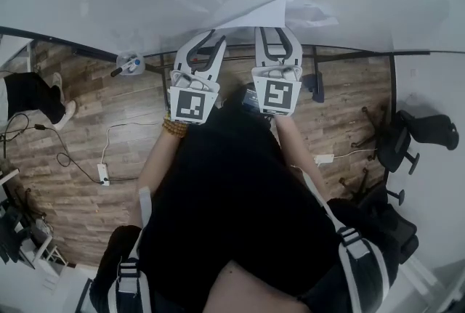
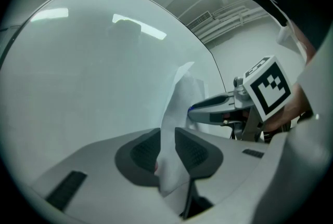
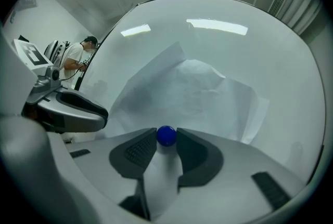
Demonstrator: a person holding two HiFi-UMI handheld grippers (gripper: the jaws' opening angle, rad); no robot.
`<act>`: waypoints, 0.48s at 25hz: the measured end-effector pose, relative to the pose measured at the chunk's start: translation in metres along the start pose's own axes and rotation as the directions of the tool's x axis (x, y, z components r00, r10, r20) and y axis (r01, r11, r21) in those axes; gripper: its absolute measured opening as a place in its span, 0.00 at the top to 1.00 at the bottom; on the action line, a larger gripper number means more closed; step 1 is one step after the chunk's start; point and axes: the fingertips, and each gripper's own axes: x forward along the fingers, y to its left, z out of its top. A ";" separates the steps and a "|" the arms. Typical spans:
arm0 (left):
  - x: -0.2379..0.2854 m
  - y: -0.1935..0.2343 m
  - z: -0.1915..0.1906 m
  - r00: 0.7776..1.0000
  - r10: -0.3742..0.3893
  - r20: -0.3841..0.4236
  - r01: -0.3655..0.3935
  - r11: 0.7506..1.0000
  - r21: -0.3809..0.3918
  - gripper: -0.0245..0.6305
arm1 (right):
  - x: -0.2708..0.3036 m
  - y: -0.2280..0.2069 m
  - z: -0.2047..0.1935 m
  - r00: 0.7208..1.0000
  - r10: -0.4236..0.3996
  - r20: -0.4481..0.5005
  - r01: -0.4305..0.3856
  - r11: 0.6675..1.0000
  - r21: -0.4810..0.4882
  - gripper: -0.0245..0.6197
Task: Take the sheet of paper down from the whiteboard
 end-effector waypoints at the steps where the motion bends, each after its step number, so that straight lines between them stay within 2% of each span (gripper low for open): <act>1: 0.000 -0.001 0.000 1.000 -0.007 -0.005 0.007 1.000 0.004 0.82 | 0.000 -0.001 0.000 1.000 -0.001 -0.001 0.001 1.000 0.000 0.78; 4: -0.002 -0.009 0.000 0.999 -0.037 -0.018 0.037 0.999 0.015 0.83 | -0.002 -0.002 -0.001 1.000 -0.003 -0.010 0.003 1.000 0.002 0.78; 6: -0.002 -0.011 -0.002 0.999 -0.030 -0.013 0.030 1.000 0.002 0.83 | -0.002 -0.003 -0.002 1.000 -0.005 -0.010 0.005 1.000 0.002 0.78; 9: -0.003 0.004 -0.006 0.999 0.034 -0.012 -0.034 0.999 -0.019 0.83 | -0.002 -0.003 -0.001 1.000 -0.004 -0.002 0.004 1.000 0.000 0.78; 12: -0.008 0.022 -0.017 0.993 0.104 -0.055 -0.108 0.992 -0.063 0.83 | -0.002 -0.002 -0.001 1.000 -0.004 -0.001 0.004 1.000 0.000 0.78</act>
